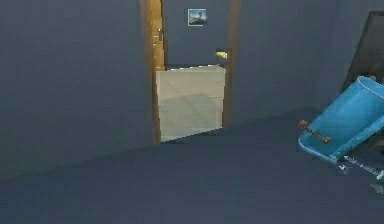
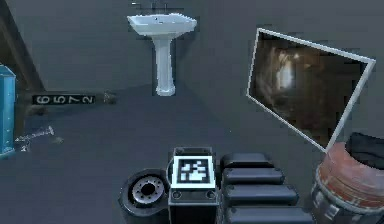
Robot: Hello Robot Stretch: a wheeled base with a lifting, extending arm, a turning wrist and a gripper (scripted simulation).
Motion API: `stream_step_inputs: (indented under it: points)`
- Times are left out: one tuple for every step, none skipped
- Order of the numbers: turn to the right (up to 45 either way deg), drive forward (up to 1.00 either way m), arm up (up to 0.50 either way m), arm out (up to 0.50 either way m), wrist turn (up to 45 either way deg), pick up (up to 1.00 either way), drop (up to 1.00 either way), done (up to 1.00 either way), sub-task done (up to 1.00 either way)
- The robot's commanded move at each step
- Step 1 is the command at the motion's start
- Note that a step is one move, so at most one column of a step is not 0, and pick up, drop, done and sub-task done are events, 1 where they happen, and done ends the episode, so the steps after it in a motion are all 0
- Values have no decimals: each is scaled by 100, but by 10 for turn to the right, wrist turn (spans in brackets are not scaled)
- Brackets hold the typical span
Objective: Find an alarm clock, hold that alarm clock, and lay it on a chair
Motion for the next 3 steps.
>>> stream_step_inputs:
  points:
    - [0,100,0,0,0,0,0,0,0]
    - [30,0,0,0,0,0,0,0,0]
    - [0,100,0,0,0,0,0,0,0]
